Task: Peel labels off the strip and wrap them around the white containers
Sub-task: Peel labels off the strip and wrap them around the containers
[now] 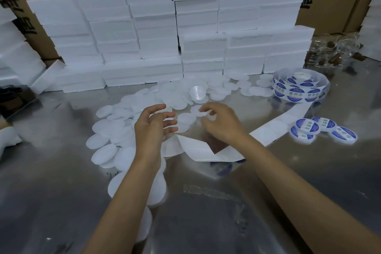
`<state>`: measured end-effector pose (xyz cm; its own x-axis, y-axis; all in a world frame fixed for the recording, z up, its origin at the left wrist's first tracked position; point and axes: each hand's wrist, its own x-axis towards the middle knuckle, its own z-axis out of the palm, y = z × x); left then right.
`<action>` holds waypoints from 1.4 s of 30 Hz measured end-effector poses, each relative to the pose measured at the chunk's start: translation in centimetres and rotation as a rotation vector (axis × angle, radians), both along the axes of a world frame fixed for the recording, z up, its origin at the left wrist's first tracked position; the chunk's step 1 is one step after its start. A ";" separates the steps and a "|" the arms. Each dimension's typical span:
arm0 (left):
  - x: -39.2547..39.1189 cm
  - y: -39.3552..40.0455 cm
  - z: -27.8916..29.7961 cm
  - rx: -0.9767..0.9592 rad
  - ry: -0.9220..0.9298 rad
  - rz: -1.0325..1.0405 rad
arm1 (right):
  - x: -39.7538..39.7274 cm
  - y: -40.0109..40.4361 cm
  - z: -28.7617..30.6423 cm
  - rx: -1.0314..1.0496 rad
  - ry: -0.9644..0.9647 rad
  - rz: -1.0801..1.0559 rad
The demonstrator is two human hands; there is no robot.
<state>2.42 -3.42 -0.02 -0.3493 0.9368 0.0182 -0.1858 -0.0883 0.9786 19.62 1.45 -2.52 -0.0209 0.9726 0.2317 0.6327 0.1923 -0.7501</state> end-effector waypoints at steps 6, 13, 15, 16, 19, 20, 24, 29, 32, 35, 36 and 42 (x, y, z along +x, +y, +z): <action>-0.9 0.2 -0.1 -0.004 -0.019 -0.003 | -3.4 2.6 -1.1 0.036 -0.312 0.137; -0.7 0.3 0.1 -0.036 -0.021 -0.023 | -3.4 1.9 -1.7 0.436 -0.583 -0.004; -0.8 0.4 0.2 -0.053 -0.017 -0.024 | -3.1 1.5 -1.0 0.435 -0.483 -0.065; -0.8 0.4 0.3 -0.066 -0.021 -0.029 | -3.0 1.2 -0.5 0.427 -0.400 -0.074; -0.9 0.4 0.4 -0.087 -0.124 -0.164 | -3.2 -0.4 1.0 0.517 -0.205 -0.085; -0.8 0.2 0.5 -0.090 -0.180 -0.246 | -3.4 -1.3 1.5 0.567 -0.187 -0.089; -0.3 -0.3 1.0 -0.032 -0.427 -0.490 | -4.0 -4.6 2.3 0.722 -0.235 0.034; -0.6 -0.4 1.0 0.042 -0.413 -0.422 | -3.1 -6.1 2.6 0.514 -0.133 0.219; -1.0 -0.2 0.9 0.065 -0.321 -0.368 | -0.8 -6.1 2.9 0.300 0.092 0.143; -1.1 -0.1 0.9 0.057 -0.195 -0.350 | 2.6 -6.1 2.8 -0.046 -0.051 0.292; -1.0 -0.1 0.8 0.051 -0.149 -0.346 | 3.7 -6.3 2.6 -0.159 -0.156 0.364; -0.1 -0.3 0.8 0.080 -0.025 -0.342 | 5.8 -6.8 0.6 -0.155 -0.268 0.397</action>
<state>2.31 -3.73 0.80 -0.0166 0.9957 0.0913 -0.2419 -0.0926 0.9659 25.42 -5.38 -1.89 -0.4350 0.9002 0.0210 0.7079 0.3563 -0.6098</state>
